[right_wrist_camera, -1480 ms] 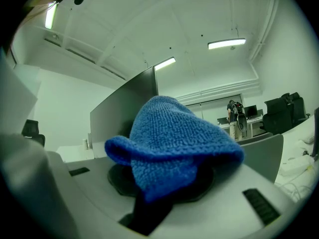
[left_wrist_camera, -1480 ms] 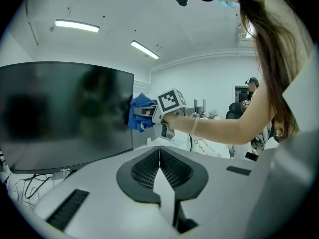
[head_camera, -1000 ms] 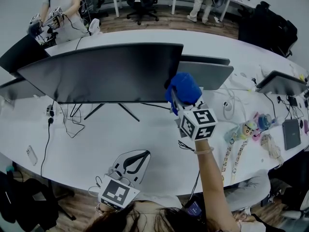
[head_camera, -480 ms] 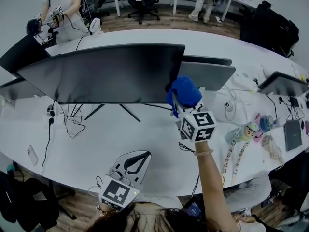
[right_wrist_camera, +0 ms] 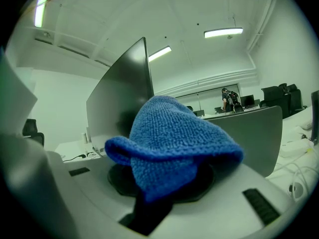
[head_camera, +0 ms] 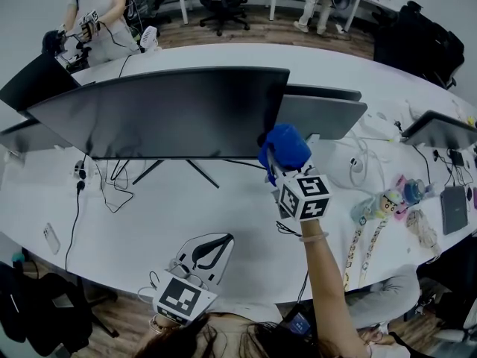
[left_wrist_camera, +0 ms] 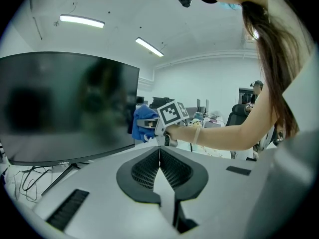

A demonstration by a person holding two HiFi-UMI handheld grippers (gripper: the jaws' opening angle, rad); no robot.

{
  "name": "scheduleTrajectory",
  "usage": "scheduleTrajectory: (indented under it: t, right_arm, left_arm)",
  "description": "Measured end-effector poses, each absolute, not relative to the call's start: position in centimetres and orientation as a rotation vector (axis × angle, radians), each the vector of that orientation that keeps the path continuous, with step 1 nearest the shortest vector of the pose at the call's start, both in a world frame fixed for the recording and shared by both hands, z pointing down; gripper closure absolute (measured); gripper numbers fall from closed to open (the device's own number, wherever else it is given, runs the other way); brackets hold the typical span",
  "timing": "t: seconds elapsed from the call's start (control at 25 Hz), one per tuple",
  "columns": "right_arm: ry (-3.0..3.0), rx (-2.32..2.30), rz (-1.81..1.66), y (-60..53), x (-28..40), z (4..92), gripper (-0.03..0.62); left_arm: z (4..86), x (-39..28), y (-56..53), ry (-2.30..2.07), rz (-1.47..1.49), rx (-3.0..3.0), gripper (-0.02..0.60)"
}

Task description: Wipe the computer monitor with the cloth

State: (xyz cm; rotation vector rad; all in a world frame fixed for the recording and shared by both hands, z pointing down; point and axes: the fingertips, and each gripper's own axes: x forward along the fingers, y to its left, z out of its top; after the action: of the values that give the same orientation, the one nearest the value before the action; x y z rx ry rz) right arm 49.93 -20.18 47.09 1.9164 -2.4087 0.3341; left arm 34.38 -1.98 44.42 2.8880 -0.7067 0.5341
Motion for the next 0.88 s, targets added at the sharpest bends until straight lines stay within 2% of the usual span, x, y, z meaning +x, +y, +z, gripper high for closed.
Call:
scheduleTrajectory:
  t: [0.88]
  right_arm:
    - [-2.344,1.874,0.442,-20.1,49.9,52.4,0.494]
  left_arm:
    - [45.0,34.2,-1.8,-0.678,0.580,2.879,0.572]
